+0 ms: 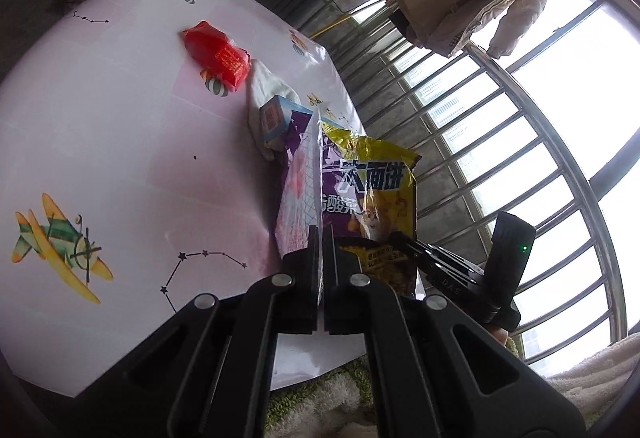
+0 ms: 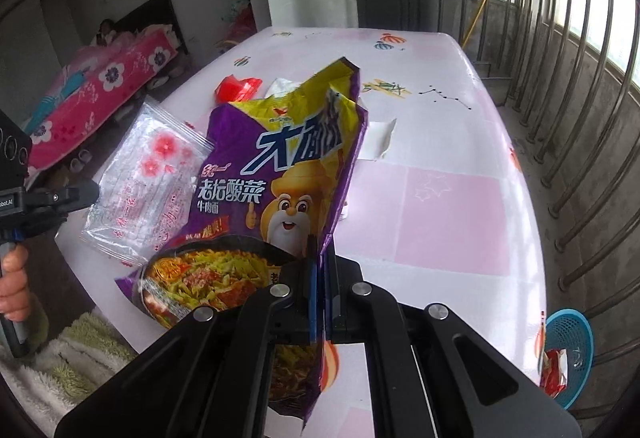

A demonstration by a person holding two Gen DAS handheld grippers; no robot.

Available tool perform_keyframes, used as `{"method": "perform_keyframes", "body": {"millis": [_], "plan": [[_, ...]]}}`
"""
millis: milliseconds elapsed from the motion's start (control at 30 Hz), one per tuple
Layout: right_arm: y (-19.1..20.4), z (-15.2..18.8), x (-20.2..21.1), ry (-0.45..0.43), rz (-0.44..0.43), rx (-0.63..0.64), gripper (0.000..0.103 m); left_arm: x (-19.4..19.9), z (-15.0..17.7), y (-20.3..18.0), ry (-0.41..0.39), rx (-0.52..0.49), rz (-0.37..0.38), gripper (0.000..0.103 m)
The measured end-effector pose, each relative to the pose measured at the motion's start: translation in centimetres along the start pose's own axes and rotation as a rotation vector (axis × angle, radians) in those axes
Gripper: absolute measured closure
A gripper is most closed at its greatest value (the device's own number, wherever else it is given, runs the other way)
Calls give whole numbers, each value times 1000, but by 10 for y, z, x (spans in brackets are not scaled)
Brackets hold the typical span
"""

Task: Collect trash
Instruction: 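Carry the clear bag and purple noodle bag over the blue wastebasket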

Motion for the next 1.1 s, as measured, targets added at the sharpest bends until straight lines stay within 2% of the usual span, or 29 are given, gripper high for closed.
{"method": "perform_keyframes", "body": {"millis": [133, 267, 467, 567, 633, 700, 833, 1000, 1100], "plan": [[-1, 1, -1, 8, -4, -5, 100, -2, 1, 3, 6, 14, 21, 103], [-2, 0, -2, 13, -5, -9, 100, -11, 1, 11, 33, 57, 36, 98], [-3, 1, -9, 24, -13, -9, 100, -18, 5, 16, 55, 73, 17, 94], [-4, 2, -11, 31, -27, -21, 100, -19, 4, 15, 49, 53, -16, 94], [-6, 3, -11, 29, -39, -33, 100, -19, 3, 12, 38, 23, -64, 95], [-8, 2, -6, 18, -53, -43, 100, -16, 3, 9, 27, 1, -82, 99], [-13, -3, 8, -22, -57, -45, 100, -4, 0, -2, -9, -29, -90, 102], [-27, -19, 43, -107, -52, -39, 101, 7, -10, -29, -39, -98, -52, 102], [-41, -30, 69, -146, -46, -54, 101, 2, -23, -57, -29, -156, 3, 102]]}}
Point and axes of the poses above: each gripper's, at about its wrist camera, not at the fingertips, and x roughly against the way its jaws point, y to its left, z to its underside, the point moved 2 cm from there along -x, roughly the way its jaws point, and after that the axes turned 1 degree about x, right-handed, at the moved point
